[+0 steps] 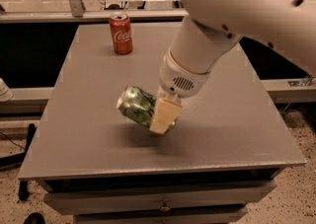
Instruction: Knock green can over
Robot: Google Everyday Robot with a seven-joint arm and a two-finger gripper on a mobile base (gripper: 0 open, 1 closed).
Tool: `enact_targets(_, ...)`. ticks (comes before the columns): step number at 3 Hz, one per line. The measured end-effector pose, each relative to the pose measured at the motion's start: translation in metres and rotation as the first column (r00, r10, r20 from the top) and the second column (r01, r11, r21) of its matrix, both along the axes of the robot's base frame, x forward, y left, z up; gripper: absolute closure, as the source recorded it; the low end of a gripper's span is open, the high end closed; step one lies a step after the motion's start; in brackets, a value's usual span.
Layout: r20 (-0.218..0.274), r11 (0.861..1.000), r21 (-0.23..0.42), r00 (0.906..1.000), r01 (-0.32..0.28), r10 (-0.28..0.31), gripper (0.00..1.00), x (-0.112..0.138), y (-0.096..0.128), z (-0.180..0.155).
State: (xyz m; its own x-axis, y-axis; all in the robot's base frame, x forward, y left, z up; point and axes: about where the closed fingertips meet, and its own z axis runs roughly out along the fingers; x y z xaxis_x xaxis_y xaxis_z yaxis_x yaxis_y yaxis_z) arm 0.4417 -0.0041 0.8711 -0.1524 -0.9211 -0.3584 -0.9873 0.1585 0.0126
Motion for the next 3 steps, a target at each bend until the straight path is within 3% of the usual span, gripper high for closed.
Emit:
enact_targets(1,-0.061,0.967,-0.251,0.9968,0.034,-0.051,1.0,-0.007,-0.053,-0.031)
enact_targets(2,-0.052,0.951,-0.305,0.9962,0.05,-0.069,0.83,-0.005,-0.066,-0.033)
enact_targets(3,-0.004,0.92,-0.383,0.9954,0.087,-0.095,0.59,0.004,-0.086,-0.032)
